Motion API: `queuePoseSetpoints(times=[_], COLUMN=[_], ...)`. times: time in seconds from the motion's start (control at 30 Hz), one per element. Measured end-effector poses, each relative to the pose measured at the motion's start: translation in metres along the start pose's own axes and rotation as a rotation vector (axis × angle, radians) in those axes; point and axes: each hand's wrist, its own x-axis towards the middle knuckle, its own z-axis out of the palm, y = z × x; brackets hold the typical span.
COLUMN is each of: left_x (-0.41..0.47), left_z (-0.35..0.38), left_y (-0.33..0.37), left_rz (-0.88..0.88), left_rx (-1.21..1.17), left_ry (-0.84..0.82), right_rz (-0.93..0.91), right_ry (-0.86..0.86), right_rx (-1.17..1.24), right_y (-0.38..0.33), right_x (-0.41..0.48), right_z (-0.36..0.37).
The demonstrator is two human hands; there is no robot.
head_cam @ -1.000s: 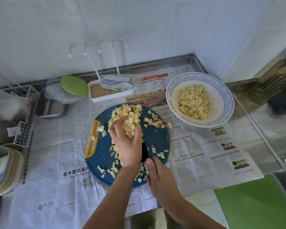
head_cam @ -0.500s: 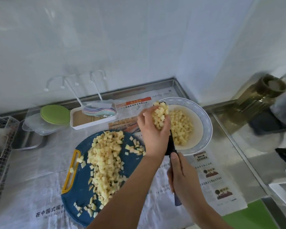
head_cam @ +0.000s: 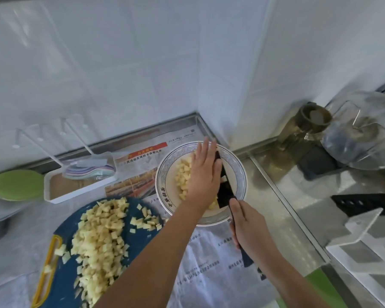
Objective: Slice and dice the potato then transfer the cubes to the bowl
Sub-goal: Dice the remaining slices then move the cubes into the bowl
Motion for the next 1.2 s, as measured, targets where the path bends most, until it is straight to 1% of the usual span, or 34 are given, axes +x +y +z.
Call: queuePoseSetpoints(times=[0.1,0.23,0.33,0.4,0.47,0.57,0.6,0.63,0.7,0.77,0.83,0.87,0.93,1.0,1.1,1.2], left_x=[0.005,0.003,0.002,0.004,0.002,-0.004,-0.006,-0.009,-0.015,-0.024,-0.038,-0.047,-0.070,-0.093,-0.126,-0.156], left_z=[0.002,0.001,-0.006,-0.012,-0.018,-0.032,-0.039,-0.046,-0.057,-0.065,-0.074,-0.080,-0.098,-0.117,-0.138,-0.152], left_y=[0.000,-0.015,-0.028,-0.035,-0.036,-0.030,-0.029,-0.027,-0.029,-0.035,-0.046,-0.052,-0.060,-0.065,-0.083,-0.115], left_rz=[0.067,0.047,-0.107,-0.214,-0.231,-0.186,-0.199,-0.218,-0.256,-0.217,-0.176,-0.176,-0.233,-0.308,-0.353,-0.418], left_rx=[-0.056,0.010,0.148,0.271,0.267,0.062,0.023,0.027,0.069,0.121,0.195,0.187,0.048,-0.071,0.020,0.137], left_ry=[-0.052,-0.102,-0.178,-0.235,-0.160,0.070,0.114,0.116,0.077,0.058,0.030,0.025,0.094,0.200,0.273,0.331], right_rz=[-0.020,0.030,0.037,-0.001,-0.036,-0.058,-0.063,-0.071,-0.103,-0.156,-0.202,-0.221,-0.263,-0.290,-0.259,-0.261], right_ry=[-0.012,0.001,0.007,0.019,0.038,0.053,0.052,0.051,0.052,0.041,0.004,-0.017,-0.047,-0.088,-0.147,-0.130], right_rx=[-0.027,0.073,0.117,0.115,0.096,0.073,0.060,0.038,-0.044,-0.117,-0.138,-0.146,-0.195,-0.334,-0.631,-0.894], right_y=[-0.003,-0.009,-0.015,-0.020,-0.022,-0.021,-0.020,-0.019,-0.015,-0.009,-0.003,0.002,0.012,0.022,0.031,0.041], right_x=[-0.002,-0.004,-0.005,-0.006,-0.005,-0.006,-0.008,-0.011,-0.020,-0.029,-0.041,-0.047,-0.060,-0.071,-0.083,-0.085], right_z=[0.003,0.006,0.005,0.002,-0.001,-0.002,-0.001,0.001,0.007,0.016,0.028,0.034,0.046,0.054,0.069,0.086])
